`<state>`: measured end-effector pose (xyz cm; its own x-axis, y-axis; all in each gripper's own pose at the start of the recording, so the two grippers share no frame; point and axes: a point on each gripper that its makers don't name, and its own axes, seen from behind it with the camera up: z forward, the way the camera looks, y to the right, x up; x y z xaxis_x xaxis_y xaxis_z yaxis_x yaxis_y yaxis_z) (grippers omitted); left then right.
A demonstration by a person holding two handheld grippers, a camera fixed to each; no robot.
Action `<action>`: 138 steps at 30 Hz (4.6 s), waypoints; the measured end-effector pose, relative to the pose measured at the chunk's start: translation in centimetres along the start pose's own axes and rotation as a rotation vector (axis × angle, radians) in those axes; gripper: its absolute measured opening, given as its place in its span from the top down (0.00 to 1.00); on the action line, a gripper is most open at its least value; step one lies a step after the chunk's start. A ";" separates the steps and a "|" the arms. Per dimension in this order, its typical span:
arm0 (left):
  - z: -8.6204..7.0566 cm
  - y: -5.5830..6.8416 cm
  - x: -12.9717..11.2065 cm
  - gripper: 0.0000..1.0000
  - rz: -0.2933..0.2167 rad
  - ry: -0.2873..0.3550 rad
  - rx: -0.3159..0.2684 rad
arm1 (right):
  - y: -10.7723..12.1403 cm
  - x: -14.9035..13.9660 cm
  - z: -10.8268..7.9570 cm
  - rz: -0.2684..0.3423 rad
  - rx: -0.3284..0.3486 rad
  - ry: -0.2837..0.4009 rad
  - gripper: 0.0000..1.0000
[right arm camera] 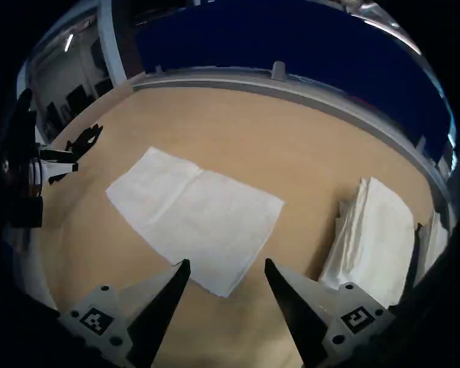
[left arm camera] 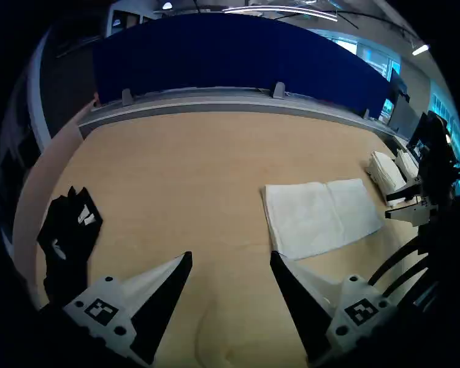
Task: Fold towel
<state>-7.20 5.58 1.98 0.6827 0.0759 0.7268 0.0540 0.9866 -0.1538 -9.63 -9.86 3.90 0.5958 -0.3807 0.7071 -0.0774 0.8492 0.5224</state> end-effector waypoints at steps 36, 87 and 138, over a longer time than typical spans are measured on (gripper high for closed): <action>-6.1 -3.7 -4.9 0.06 -0.083 -0.001 0.085 | -0.6 -4.9 1.6 -0.104 0.014 -0.077 0.41; -7.4 -4.4 -5.2 0.06 -0.108 0.006 0.067 | -2.3 4.2 -2.0 -0.179 -0.014 0.024 0.95; -9.1 -4.4 -7.6 0.06 -0.186 0.021 0.035 | -20.9 7.4 11.9 -0.379 0.254 -0.104 0.92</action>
<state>-6.01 -0.68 -8.93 0.6785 -0.1108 0.7262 0.1555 0.9878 0.0054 -13.13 -34.77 3.94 0.5379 -0.6922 0.4812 -0.0707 0.5317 0.8440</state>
